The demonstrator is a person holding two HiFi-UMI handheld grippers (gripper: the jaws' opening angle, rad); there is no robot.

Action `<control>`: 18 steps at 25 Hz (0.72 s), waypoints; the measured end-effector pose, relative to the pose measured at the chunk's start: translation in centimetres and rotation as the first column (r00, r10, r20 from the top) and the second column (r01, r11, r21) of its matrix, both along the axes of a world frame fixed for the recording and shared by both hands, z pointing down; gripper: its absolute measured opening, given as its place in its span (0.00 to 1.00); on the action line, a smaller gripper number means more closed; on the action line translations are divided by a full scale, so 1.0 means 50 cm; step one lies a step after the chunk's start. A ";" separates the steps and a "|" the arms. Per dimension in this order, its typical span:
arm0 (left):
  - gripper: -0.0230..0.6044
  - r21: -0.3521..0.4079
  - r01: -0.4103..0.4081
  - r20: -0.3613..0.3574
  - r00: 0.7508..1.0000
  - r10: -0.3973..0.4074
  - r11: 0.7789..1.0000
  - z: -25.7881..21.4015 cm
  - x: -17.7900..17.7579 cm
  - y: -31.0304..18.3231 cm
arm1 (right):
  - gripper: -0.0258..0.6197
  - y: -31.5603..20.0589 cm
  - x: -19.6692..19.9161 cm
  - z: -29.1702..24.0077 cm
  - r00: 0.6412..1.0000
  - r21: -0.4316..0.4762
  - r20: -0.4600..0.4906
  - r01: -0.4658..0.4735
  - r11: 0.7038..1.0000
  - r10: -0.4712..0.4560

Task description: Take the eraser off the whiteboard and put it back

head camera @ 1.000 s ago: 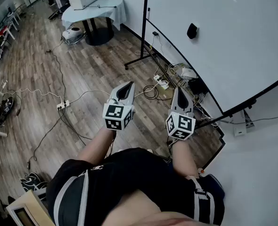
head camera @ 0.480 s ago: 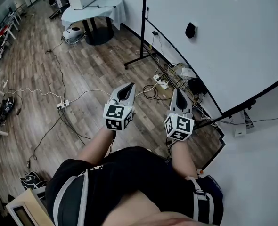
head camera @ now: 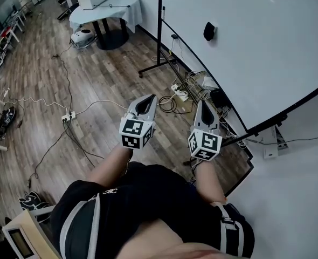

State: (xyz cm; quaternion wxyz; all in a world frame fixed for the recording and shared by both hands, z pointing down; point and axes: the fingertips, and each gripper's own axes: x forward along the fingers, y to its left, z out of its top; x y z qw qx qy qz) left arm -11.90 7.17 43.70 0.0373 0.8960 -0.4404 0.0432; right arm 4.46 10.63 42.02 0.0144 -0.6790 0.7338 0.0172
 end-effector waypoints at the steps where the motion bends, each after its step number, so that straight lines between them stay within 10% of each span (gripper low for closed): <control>1: 0.05 -0.001 0.001 -0.001 1.000 -0.001 1.000 0.003 0.012 0.005 | 0.05 0.001 0.010 0.002 1.000 -0.002 -0.003 0.005 1.000 -0.005; 18: 0.05 0.057 -0.055 0.053 0.997 0.052 0.997 -0.002 0.121 -0.008 | 0.05 -0.026 0.089 0.006 1.000 0.019 0.021 0.016 1.000 -0.016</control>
